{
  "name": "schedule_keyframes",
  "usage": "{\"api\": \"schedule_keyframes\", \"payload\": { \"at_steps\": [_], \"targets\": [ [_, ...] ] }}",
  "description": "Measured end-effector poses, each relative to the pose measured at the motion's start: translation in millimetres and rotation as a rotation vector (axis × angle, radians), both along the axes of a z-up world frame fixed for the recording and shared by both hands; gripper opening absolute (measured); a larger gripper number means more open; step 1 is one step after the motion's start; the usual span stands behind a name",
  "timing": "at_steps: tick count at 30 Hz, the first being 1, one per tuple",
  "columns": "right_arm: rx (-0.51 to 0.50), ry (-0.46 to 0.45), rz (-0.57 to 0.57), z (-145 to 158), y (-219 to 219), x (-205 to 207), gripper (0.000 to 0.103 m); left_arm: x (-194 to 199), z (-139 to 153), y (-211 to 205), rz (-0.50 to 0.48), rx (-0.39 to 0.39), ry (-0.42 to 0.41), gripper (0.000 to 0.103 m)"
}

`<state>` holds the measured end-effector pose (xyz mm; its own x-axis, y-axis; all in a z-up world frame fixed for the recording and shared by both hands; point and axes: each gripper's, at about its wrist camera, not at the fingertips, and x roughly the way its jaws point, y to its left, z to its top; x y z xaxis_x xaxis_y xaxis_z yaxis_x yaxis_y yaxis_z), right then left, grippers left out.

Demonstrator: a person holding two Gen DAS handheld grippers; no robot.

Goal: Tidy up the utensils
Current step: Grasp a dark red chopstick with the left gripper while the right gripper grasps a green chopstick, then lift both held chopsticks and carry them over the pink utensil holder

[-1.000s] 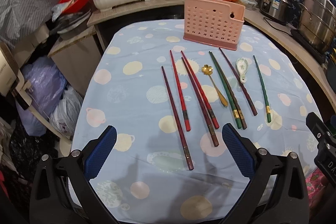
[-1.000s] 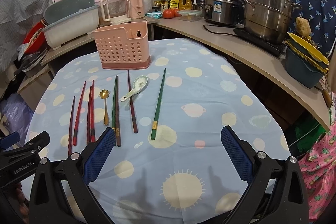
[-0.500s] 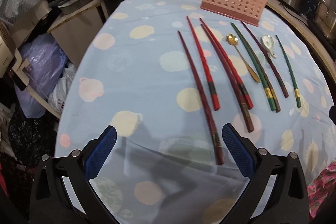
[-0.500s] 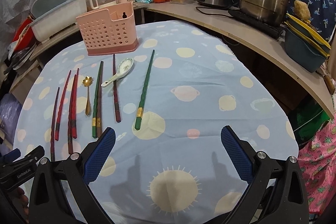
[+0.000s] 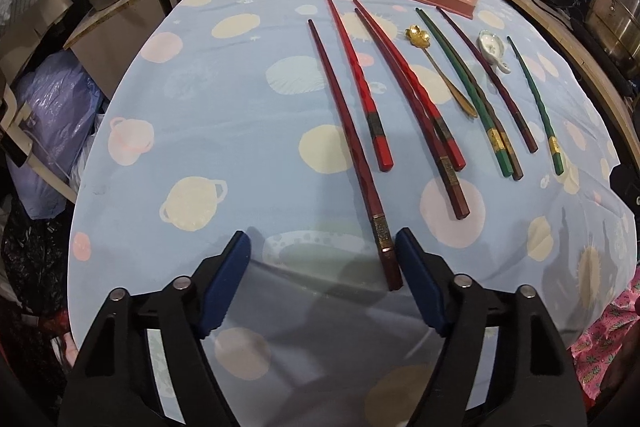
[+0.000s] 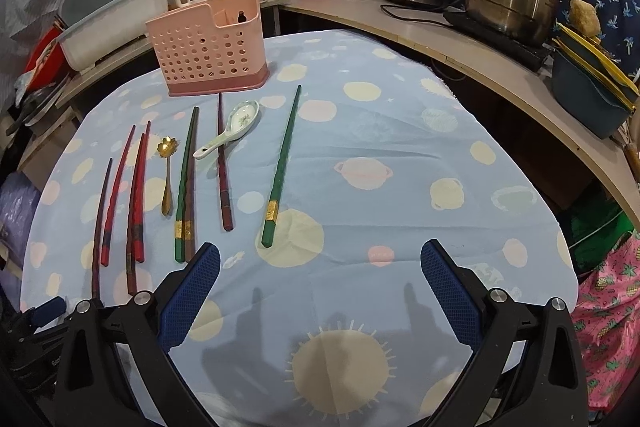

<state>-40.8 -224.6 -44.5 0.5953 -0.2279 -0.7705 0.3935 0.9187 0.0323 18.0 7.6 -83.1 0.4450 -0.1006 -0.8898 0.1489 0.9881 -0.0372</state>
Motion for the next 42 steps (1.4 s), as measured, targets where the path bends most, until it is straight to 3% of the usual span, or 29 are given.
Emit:
{"api": "schedule_keyframes", "payload": {
  "at_steps": [2, 7, 9, 15, 26, 31, 33, 42],
  "targets": [
    [-0.001, 0.002, 0.006, -0.6, 1.5, 0.9, 0.094, 0.1, 1.3, -0.8, -0.005, 0.002, -0.006, 0.059],
    [0.004, 0.006, 0.018, -2.7, 0.6, 4.0, 0.084, 2.4, 5.1, 0.6, -0.027, -0.038, 0.002, 0.015],
    [0.006, 0.006, 0.018, -4.0, -1.6, 6.5, 0.078, 3.9, 5.3, 1.8, -0.031, -0.053, 0.007, 0.007],
    [0.018, 0.023, 0.048, -13.8, -3.2, 27.9, 0.048, 8.3, 5.6, 5.5, -0.027, -0.071, 0.011, 0.007],
    [0.017, 0.070, 0.094, -40.4, 6.1, 65.5, 0.036, 10.3, 4.2, 7.2, -0.017, -0.075, 0.016, 0.007],
    [0.012, 0.076, 0.099, -48.3, 4.0, 66.8, 0.023, 10.6, 4.1, 7.3, -0.018, -0.076, 0.017, 0.007],
    [0.003, 0.075, 0.116, -47.7, 5.7, 65.4, 0.009, 11.3, 4.4, 7.8, -0.017, -0.081, 0.021, 0.007],
    [0.042, 0.027, 0.117, -22.8, -3.8, 39.6, 0.007, 8.2, 32.5, 18.1, -0.011, -0.115, -0.031, 0.007]
  ]
}}
